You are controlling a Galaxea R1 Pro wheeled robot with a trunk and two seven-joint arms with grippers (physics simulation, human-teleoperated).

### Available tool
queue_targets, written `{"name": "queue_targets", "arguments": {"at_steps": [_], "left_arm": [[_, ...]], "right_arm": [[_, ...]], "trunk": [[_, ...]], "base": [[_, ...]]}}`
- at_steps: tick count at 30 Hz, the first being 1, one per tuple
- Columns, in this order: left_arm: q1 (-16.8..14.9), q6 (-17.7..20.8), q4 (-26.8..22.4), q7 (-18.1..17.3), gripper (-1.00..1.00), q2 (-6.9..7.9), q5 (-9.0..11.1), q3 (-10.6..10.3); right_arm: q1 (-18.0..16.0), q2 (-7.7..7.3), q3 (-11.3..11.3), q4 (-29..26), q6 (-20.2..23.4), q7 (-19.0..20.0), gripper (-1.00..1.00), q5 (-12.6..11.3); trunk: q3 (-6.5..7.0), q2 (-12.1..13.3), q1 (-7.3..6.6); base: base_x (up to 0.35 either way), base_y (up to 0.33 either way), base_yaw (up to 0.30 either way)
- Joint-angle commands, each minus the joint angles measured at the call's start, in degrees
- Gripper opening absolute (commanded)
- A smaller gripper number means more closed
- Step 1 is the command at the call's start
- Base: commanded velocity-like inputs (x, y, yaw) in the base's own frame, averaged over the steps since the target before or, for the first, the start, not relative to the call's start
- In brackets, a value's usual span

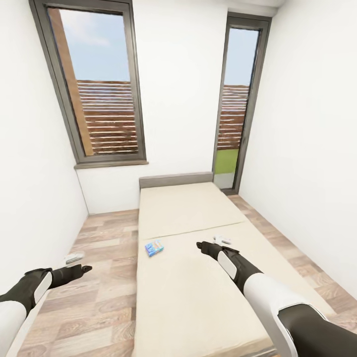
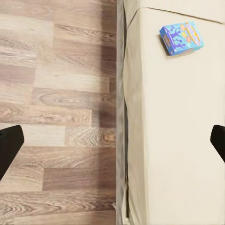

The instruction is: Put all the toys in the child's room - the three board games (two on the bed and one on the table), the two jigsaw puzzles on the table, and the tennis ball on the table - inside the toy box on the table in the child's room.

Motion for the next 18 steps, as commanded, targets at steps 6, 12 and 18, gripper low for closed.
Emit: {"name": "queue_targets", "arguments": {"at_steps": [6,12,18], "left_arm": [[0.0,0.5,-0.1,-0.1,1.0,-0.04,0.4,0.2],[0.0,0.5,-0.1,-0.1,1.0,0.0,0.4,0.3],[0.0,0.5,-0.1,-0.2,1.0,0.03,0.4,0.3]], "right_arm": [[0.0,-0.01,0.3,-0.1,0.2,-0.1,1.0,-0.3],[0.0,0.0,0.3,-0.1,0.2,-0.1,1.0,-0.3],[-0.1,0.01,0.3,-0.1,0.2,-0.1,1.0,-0.3]], "trunk": [[0.11,-0.1,0.05],[0.17,-0.1,0.05],[0.21,-0.1,0.05]], "base": [[0.043,0.04,-0.123],[0.008,0.141,-0.028],[0.001,0.151,-0.038]]}}
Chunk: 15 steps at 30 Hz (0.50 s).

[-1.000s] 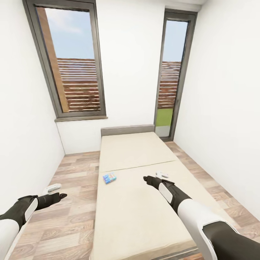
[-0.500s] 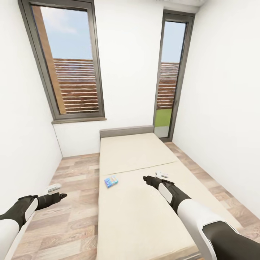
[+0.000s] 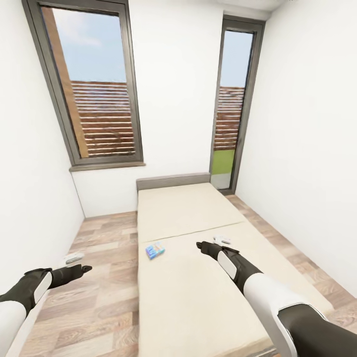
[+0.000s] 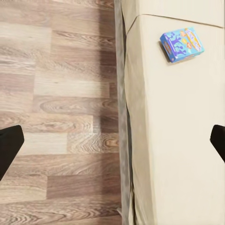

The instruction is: Put all the toys in the child's room - the three board games (two on the bed and one on the table), the two jigsaw puzzles on the table, and the tennis ball on the table - inside the toy box on the table in the child's room.

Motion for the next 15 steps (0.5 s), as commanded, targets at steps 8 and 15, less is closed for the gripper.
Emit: {"name": "queue_targets", "arguments": {"at_steps": [8,15], "left_arm": [[0.0,0.6,0.0,-0.1,1.0,-0.01,0.4,0.3],[0.0,0.6,0.0,-0.1,1.0,-0.01,0.4,0.3]], "right_arm": [[-0.1,-0.02,0.3,-0.1,0.2,-0.1,1.0,-0.3],[0.0,-0.02,0.3,-0.1,0.2,-0.1,1.0,-0.3]], "trunk": [[0.12,-0.1,0.04],[0.18,-0.1,0.04]], "base": [[0.0,0.14,-0.193],[0.0,0.065,-0.059]]}}
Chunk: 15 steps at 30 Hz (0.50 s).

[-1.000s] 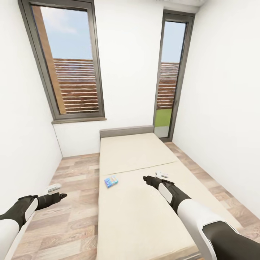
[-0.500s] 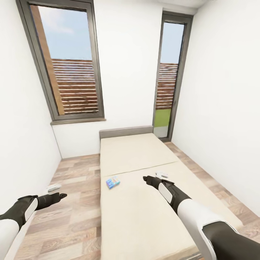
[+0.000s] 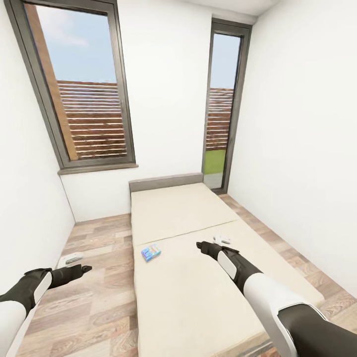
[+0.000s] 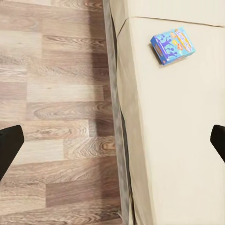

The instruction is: Put all the toys in the child's room - the three board games (two on the bed and one on the table), the two jigsaw puzzles on the table, and the tennis ball on the table - inside the toy box on the table in the child's room.

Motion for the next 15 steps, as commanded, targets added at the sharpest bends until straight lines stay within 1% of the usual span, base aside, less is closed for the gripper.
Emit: {"name": "queue_targets", "arguments": {"at_steps": [1,5,10,15], "left_arm": [[0.0,0.5,0.0,-0.1,1.0,-0.02,0.4,0.3],[0.0,0.5,0.0,-0.1,1.0,-0.02,0.4,0.3],[0.0,0.5,0.0,-0.1,1.0,-0.02,0.4,0.3],[0.0,0.5,-0.1,-0.1,1.0,-0.03,0.4,0.3]], "right_arm": [[-0.1,-0.03,0.3,-0.1,0.2,-0.1,1.0,-0.3],[-0.1,-0.03,0.3,-0.1,0.2,-0.1,1.0,-0.3],[0.0,-0.03,0.3,-0.1,0.2,-0.1,1.0,-0.3],[-0.1,-0.03,0.3,-0.1,0.2,-0.1,1.0,-0.3]], "trunk": [[-0.1,-0.1,0.04],[-0.08,-0.1,0.04],[0.05,-0.1,0.04],[0.1,-0.1,0.04]], "base": [[0.0,0.017,-0.015],[0.0,0.086,-0.044],[0.0,0.16,-0.152],[0.0,0.042,-0.052]]}}
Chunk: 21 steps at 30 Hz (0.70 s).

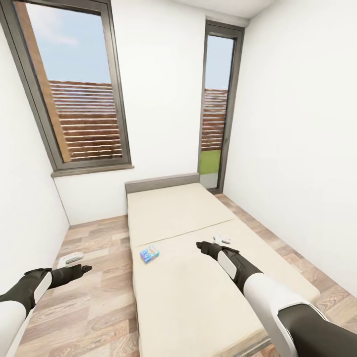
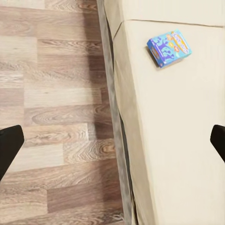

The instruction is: Put all the toys in the child's room - the three board games (two on the bed and one on the table), the two jigsaw puzzles on the table, and the tennis ball on the table - inside the toy box on the table in the child's room.

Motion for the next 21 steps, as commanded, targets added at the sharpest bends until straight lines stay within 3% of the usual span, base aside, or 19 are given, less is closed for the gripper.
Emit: {"name": "queue_targets", "arguments": {"at_steps": [1,8,21], "left_arm": [[0.0,0.5,-0.1,-0.1,1.0,-0.03,0.4,0.3],[0.0,0.5,0.0,-0.1,1.0,-0.02,0.4,0.3],[0.0,0.5,0.0,-0.1,1.0,0.0,0.4,0.3]], "right_arm": [[0.0,-0.03,0.3,-0.1,0.2,-0.1,1.0,-0.3],[0.0,-0.03,0.3,0.0,0.2,-0.1,1.0,-0.3],[0.0,-0.04,0.2,-0.1,0.2,-0.1,1.0,-0.3]], "trunk": [[-0.08,-0.1,0.03],[-0.06,-0.1,0.03],[0.22,-0.1,0.03]], "base": [[0.0,0.017,-0.021],[0.0,0.012,-0.014],[0.021,0.086,-0.106]]}}
